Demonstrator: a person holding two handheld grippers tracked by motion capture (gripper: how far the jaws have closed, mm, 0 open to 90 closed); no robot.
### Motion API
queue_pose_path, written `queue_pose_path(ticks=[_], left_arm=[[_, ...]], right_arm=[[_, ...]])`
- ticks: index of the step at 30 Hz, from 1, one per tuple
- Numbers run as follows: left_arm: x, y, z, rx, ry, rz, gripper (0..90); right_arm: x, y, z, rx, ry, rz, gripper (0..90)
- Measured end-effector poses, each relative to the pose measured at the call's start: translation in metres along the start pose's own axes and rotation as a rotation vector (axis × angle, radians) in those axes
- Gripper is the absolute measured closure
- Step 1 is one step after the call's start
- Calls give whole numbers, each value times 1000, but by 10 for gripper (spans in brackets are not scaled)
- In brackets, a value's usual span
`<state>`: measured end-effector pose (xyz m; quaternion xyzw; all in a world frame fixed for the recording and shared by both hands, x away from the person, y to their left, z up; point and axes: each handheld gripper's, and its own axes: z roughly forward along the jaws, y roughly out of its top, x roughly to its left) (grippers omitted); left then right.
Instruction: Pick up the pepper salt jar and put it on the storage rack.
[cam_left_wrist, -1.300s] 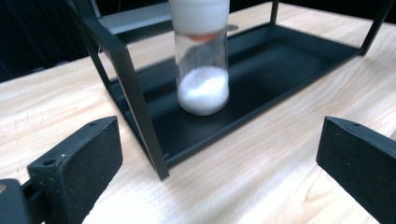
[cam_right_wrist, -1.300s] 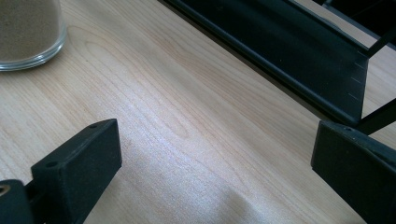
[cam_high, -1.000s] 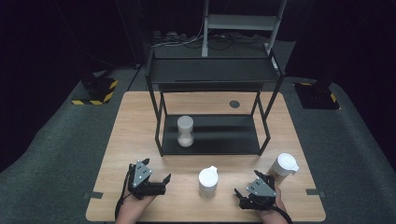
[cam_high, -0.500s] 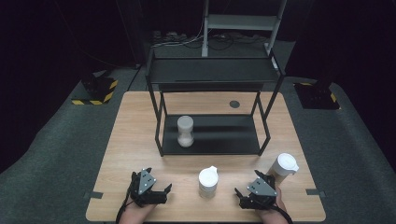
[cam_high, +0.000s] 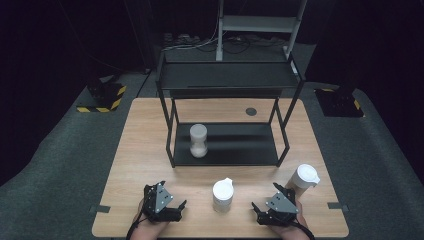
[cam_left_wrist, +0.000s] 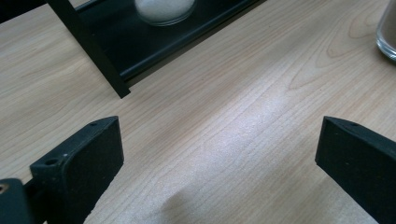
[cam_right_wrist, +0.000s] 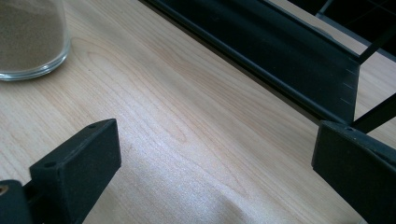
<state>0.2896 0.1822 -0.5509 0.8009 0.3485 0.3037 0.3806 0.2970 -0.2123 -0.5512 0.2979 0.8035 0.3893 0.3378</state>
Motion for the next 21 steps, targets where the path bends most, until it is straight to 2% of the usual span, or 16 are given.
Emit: queue_pose_path(ticks=[8,12,15,19,21], left_arm=[[1,0,-1,-5,-10,-1,13],[0,0,-1,-8,-12,1,13],[1,0,-1,-10,-11,-1,13],[1,0,-1,-11,-13,0,13],[1,0,-1,-11,-13,-2,13]], right_arm=[[0,5,-6,-23,-7,3,9],[1,9,-10,-54,-16,1,10],[3,11,-11,-62,-6,5,10],[6,13,-11,-72,5,-16,9],[7,13,-12,-78,14,-8,9]])
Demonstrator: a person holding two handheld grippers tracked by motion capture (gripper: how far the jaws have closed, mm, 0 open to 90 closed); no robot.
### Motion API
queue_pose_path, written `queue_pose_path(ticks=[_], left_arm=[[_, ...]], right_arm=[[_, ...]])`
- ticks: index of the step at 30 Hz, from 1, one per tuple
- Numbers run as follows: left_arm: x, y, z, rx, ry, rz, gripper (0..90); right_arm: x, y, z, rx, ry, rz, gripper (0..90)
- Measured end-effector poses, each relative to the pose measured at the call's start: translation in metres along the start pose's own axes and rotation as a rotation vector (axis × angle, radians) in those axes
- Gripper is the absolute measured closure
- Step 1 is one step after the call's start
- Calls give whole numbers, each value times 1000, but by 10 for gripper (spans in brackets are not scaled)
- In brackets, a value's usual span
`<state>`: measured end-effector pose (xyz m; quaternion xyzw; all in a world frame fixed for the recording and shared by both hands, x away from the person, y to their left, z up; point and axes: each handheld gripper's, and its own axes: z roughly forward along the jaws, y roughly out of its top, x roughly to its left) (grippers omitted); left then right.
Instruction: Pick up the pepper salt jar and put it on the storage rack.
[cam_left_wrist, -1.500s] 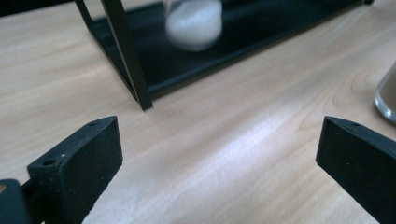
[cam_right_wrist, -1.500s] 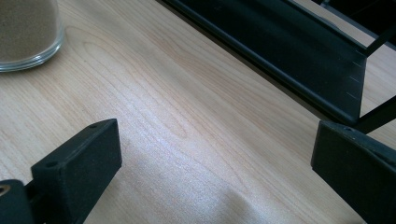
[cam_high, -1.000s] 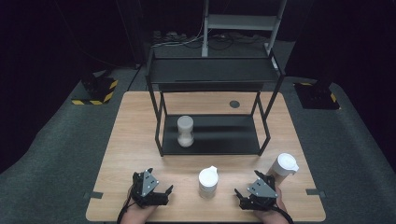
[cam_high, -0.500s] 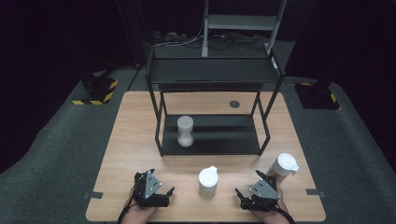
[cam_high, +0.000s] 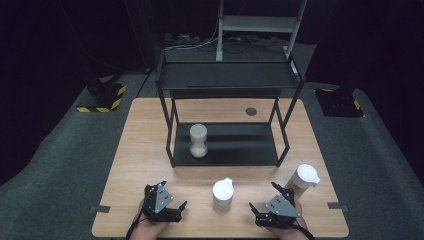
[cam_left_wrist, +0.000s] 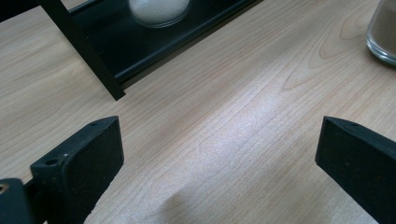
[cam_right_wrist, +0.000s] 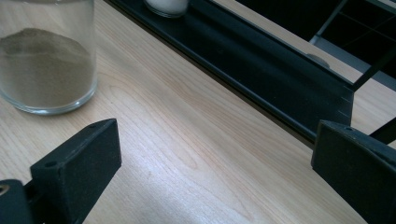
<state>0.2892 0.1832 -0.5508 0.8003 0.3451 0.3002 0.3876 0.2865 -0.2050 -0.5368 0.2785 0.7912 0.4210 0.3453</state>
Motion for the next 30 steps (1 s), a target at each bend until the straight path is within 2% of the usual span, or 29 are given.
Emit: queue_pose_path(ticks=[6,14,30], left_arm=[[0,0,0,2,-2,-1,13],[1,0,0,-4,-4,-7,13],[1,0,0,-2,-6,-4,13]], right_arm=[[3,5,-3,-23,28,27,9],[14,15,-4,-53,66,33,9],[33,29,-2,-97,129,79,5]])
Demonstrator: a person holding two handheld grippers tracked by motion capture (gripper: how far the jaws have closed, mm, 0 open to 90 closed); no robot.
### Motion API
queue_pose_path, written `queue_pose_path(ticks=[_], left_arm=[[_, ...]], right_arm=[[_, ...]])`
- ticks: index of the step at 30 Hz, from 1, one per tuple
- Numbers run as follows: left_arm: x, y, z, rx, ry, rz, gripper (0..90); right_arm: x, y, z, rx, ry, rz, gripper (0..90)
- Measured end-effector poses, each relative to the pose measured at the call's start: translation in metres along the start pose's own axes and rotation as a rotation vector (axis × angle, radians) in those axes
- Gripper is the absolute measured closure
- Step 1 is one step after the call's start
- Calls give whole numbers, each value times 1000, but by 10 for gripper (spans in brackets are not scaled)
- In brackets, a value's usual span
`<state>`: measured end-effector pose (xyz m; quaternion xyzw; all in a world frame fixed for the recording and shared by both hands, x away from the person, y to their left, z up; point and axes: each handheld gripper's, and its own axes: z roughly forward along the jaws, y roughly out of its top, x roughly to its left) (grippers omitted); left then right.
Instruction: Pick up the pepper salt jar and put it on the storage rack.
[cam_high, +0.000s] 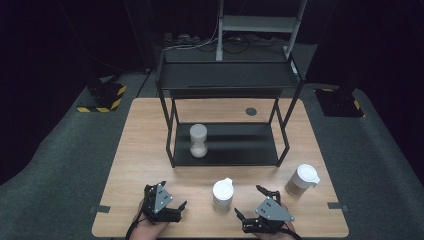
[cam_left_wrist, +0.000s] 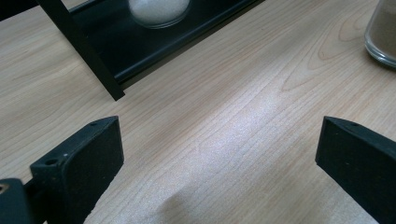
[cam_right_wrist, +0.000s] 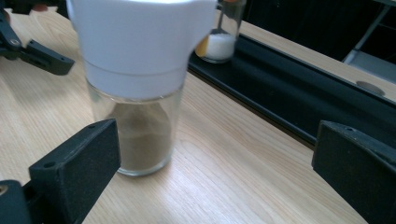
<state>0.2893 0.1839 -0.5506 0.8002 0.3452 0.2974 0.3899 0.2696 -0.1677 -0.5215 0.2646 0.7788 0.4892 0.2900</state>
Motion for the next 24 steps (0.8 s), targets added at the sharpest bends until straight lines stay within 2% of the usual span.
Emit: queue_pose_path(ticks=[24], left_arm=[[1,0,0,3,-12,-1,11]], right_arm=[[21,11,21,-11,54,44,0]])
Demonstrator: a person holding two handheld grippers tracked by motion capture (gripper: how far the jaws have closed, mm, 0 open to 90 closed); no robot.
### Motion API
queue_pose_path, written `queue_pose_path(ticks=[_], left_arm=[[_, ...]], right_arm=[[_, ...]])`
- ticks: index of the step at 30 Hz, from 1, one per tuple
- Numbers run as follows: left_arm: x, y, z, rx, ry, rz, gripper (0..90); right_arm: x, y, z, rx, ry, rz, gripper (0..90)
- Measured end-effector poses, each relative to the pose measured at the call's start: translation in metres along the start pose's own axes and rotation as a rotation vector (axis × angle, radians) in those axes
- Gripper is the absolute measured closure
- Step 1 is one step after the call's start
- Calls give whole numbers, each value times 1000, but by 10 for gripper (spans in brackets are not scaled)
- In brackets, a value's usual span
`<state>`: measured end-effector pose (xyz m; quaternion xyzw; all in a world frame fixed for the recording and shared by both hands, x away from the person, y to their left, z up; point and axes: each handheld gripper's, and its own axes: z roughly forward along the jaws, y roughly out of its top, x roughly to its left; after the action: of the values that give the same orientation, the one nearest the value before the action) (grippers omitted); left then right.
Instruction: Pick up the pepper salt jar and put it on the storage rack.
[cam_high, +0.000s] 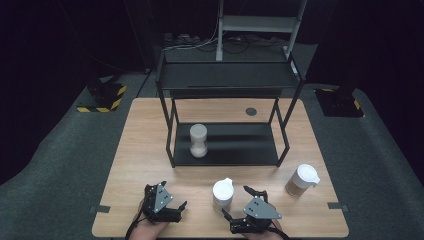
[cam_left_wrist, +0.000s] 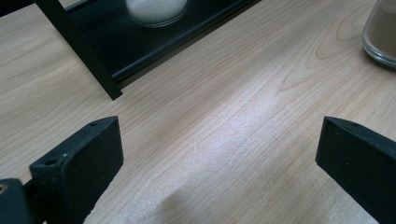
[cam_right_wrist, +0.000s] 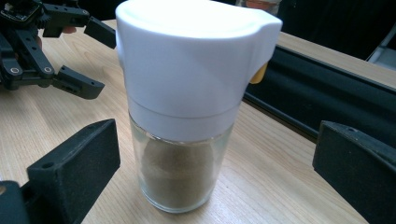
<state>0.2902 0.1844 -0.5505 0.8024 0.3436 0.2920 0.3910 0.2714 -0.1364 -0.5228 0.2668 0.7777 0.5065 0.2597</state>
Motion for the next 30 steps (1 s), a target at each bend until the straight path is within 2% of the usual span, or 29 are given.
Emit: queue_pose_path(ticks=[7,10,24,30], left_arm=[[0,0,0,0,-5,1,11],[0,0,0,2,-7,1,11],[1,0,0,1,-15,0,11],[0,0,0,0,-17,2,11]], right_arm=[[2,0,8,6,18,6,6],[2,1,11,2,31,27,26],[3,6,21,-18,96,64,213],[4,6,26,-18,106,70,258]])
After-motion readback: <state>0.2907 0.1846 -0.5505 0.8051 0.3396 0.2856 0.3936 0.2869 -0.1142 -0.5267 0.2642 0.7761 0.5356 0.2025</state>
